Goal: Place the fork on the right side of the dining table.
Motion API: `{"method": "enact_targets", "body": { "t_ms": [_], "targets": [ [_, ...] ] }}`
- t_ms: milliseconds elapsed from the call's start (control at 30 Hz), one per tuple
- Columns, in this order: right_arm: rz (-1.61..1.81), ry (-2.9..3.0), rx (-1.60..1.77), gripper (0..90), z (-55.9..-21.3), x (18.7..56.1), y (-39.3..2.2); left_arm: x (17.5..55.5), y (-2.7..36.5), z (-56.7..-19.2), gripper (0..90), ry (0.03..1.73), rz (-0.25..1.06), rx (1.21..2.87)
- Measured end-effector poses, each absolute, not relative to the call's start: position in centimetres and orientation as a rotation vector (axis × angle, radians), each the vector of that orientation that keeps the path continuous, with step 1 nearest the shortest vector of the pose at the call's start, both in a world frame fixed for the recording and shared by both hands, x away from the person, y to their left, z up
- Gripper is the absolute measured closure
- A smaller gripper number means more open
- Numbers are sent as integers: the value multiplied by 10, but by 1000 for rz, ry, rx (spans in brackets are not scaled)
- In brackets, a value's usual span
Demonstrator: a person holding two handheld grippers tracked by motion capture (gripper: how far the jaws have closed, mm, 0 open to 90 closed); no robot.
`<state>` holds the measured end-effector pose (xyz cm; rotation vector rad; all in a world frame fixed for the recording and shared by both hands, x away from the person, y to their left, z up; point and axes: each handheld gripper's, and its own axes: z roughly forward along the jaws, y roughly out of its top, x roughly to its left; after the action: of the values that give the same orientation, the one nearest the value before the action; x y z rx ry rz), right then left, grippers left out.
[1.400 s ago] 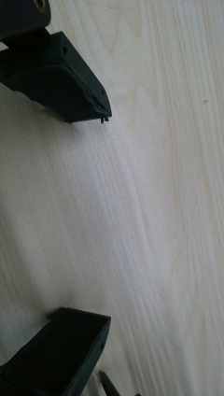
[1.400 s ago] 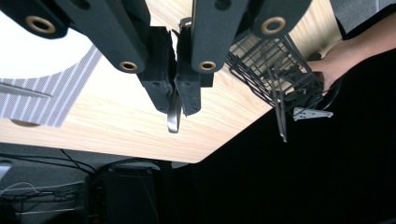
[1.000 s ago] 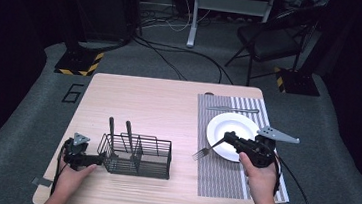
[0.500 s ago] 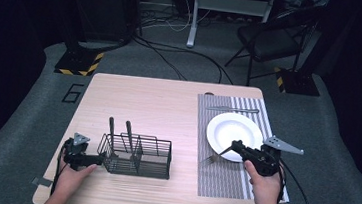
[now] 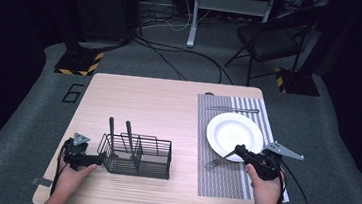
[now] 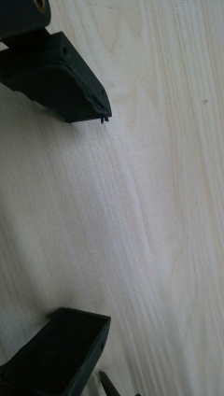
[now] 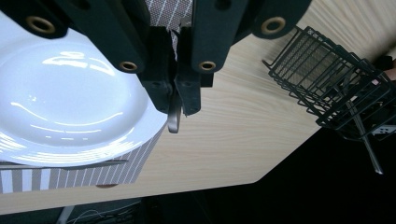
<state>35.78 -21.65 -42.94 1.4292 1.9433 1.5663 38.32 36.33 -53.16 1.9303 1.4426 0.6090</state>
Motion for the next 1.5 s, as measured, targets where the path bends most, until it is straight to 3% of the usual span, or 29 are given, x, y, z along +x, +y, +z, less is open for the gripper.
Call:
{"method": "enact_targets", "body": {
  "t_ms": [1500],
  "targets": [
    [1511, 1864, 1691, 715, -484, 365, -276, 383, 363, -532, 25, 1444, 610, 1926]
  ]
}}
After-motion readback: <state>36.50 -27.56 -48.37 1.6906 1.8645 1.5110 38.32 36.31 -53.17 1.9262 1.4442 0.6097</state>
